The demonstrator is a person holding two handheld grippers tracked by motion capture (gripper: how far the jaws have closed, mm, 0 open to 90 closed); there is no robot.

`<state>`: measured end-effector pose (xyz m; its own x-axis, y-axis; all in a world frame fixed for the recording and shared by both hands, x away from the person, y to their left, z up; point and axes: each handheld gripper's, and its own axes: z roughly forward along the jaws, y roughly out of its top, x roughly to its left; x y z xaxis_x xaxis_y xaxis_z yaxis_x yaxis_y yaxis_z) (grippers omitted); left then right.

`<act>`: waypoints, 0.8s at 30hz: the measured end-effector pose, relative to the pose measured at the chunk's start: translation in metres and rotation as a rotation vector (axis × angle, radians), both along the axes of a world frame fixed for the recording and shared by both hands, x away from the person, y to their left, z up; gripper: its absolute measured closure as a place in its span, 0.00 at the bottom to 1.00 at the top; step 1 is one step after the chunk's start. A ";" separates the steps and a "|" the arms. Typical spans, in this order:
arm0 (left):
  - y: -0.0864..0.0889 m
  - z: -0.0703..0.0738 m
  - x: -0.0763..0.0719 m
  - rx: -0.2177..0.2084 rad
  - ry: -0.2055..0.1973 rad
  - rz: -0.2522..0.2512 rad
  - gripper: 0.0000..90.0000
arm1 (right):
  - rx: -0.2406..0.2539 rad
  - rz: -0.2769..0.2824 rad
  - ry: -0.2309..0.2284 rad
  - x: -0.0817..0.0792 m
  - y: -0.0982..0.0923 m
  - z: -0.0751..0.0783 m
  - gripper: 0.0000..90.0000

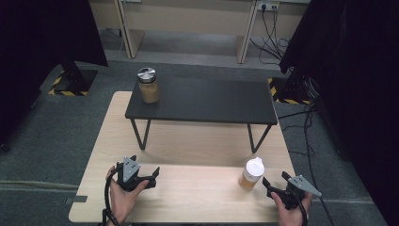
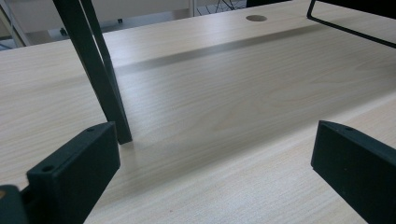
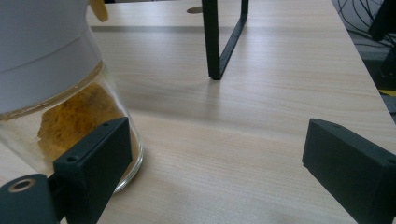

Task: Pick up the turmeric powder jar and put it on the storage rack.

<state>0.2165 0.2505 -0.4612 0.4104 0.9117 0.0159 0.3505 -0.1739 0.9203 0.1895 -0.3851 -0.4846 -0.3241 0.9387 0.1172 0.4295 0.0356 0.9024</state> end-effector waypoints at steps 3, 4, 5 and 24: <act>0.000 0.000 0.000 0.000 -0.002 0.000 0.00 | -0.007 0.013 -0.003 0.000 0.000 0.000 0.09; 0.000 -0.001 0.000 -0.001 -0.003 0.000 0.00 | -0.008 0.017 -0.001 0.001 -0.001 0.000 0.09; 0.000 0.000 0.000 -0.002 -0.003 0.000 0.00 | -0.009 0.023 0.001 0.002 -0.001 0.001 0.09; 0.002 -0.001 0.002 -0.009 -0.005 -0.001 0.00 | -0.064 0.207 -0.035 0.009 -0.009 0.007 0.04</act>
